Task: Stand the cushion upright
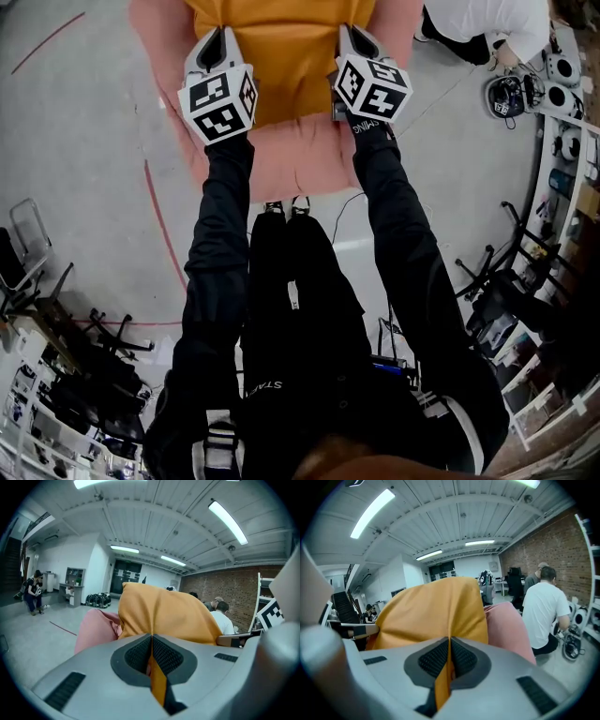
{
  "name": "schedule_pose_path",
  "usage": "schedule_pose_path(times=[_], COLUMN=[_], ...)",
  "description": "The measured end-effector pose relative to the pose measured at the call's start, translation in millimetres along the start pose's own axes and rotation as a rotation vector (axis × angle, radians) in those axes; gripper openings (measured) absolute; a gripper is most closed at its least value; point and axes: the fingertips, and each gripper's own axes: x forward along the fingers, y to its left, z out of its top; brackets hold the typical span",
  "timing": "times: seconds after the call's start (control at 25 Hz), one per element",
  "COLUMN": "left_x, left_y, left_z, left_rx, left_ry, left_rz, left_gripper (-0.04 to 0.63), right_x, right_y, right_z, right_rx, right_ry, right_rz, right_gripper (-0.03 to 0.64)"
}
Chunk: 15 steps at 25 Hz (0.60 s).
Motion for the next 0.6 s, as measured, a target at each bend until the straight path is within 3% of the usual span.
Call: schedule_pose_path(times=[0.16,0.4,0.6], left_x=[12.6,17.0,13.6], left_y=[12.7,24.2,29.2], left_z=[-25.7,-86.6,-102.7], left_rx=[0.019,0.015,0.025], left_ry=[0.045,0.18,0.224], left_rz=[-0.011,0.016,0.035], left_gripper=[0.008,0.008,0.042], right_x=[19.1,31.5,25.7], right_y=[1.8,-6.5,-14.2], right_z=[-22.8,-78.5,-93.9], right_rx=[-0.033,-0.055,-0.033], right_ry=[0.047,0.165,0.181], right_rz=[0.001,-0.009,-0.031], right_gripper=[0.021,0.023,0.1])
